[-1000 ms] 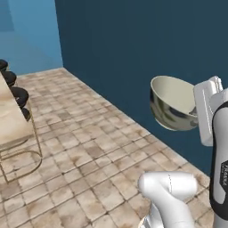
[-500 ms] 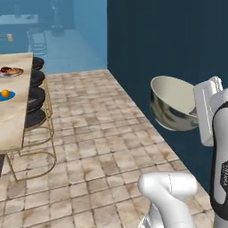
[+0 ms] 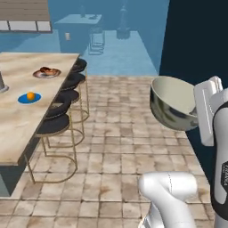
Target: Take the smaller bowl and place it next to the appetizer plate on the dining counter , and place the larger bowl next to the plate with cooked food.
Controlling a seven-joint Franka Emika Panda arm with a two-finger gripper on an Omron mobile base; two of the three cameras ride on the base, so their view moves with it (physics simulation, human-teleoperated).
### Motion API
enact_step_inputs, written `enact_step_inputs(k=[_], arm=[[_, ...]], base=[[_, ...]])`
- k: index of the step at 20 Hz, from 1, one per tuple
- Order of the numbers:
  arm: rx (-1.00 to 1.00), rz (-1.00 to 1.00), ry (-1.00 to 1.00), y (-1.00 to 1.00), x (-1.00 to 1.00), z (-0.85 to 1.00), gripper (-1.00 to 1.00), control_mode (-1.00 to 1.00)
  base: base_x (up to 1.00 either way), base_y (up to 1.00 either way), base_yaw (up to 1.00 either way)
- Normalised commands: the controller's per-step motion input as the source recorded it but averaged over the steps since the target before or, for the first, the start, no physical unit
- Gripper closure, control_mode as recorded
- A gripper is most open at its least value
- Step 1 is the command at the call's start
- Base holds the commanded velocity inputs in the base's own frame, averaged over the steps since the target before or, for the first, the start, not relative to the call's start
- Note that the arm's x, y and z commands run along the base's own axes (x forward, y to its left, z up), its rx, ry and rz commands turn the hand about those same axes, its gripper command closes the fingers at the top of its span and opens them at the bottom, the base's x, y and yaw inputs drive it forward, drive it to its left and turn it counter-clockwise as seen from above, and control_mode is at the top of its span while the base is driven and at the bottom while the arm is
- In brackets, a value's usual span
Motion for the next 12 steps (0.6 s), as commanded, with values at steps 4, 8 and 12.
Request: enact_step_inputs(k=[4, 8, 12], arm=[[0.0, 0.0, 0.0, 0.0, 0.0, 0.0, 1.0, 1.0], [0.0, 0.0, 0.0, 0.0, 0.0, 0.0, 1.0, 1.0], [0.0, 0.0, 0.0, 0.0, 0.0, 0.0, 1.0, 1.0]], base=[[1.0, -0.83, 0.47], [1.0, -0.85, 0.47], [1.0, -0.93, 0.47]])
